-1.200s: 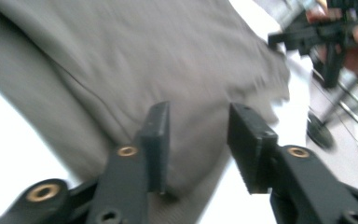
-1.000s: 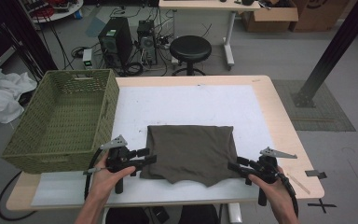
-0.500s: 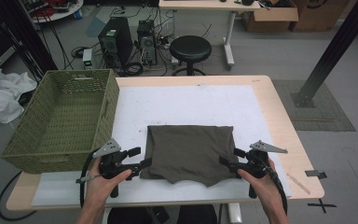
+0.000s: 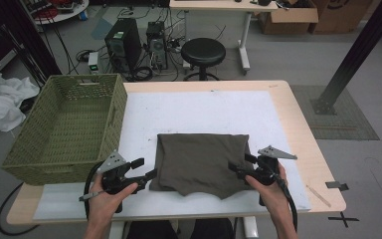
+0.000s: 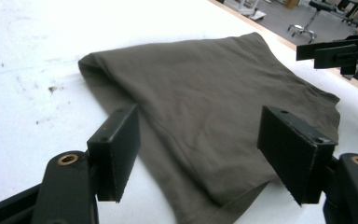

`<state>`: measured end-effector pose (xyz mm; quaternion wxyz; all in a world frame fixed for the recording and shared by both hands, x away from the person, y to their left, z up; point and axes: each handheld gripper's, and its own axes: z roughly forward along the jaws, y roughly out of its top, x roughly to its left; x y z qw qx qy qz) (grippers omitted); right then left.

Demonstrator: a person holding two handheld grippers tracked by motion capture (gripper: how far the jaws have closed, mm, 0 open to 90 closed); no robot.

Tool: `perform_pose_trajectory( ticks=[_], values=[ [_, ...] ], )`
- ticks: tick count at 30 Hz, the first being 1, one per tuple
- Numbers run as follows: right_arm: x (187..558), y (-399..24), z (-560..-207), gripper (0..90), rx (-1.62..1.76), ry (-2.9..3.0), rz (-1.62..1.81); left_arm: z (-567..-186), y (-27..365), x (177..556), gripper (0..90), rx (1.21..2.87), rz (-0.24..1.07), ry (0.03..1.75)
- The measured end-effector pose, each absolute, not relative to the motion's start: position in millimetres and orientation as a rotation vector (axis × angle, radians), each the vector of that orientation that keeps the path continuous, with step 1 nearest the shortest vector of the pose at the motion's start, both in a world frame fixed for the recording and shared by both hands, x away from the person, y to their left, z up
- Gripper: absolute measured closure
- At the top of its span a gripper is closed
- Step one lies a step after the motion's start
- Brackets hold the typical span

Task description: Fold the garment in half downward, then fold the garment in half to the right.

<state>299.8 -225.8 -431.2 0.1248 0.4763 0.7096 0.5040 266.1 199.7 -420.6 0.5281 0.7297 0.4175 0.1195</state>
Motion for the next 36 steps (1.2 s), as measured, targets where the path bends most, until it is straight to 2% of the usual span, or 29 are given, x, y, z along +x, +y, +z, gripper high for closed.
perform_pose_trajectory(
  ticks=[8, 17, 23, 25, 27, 36],
  values=[
    [312.6, -202.9, -425.7, 26.0, 1.325, 2.127, 1.481, -428.8, 203.8, 261.7, 32.5, 1.761, 0.279, 1.026],
    [339.5, -155.6, -414.2, 28.6, 1.195, 2.224, 1.508, -441.2, 207.7, 254.3, 37.2, 1.802, 0.296, 1.054],
    [383.3, -92.9, -403.9, 34.1, 1.086, 2.345, 1.442, -451.7, 200.7, 250.5, 40.0, 1.872, 0.324, 1.049],
    [388.1, -86.1, -403.4, 34.2, 1.073, 2.363, 1.421, -452.8, 198.4, 249.7, 40.0, 1.88, 0.327, 1.045],
    [409.8, -60.4, -404.6, 35.0, 1.049, 2.424, 1.339, -455.5, 193.3, 247.6, 40.5, 1.9, 0.338, 1.055],
    [446.7, -5.8, -415.8, 40.9, 0.966, 2.564, 1.209, -463.1, 183.3, 237.8, 47.1, 1.854, 0.324, 1.085]
  ],
)
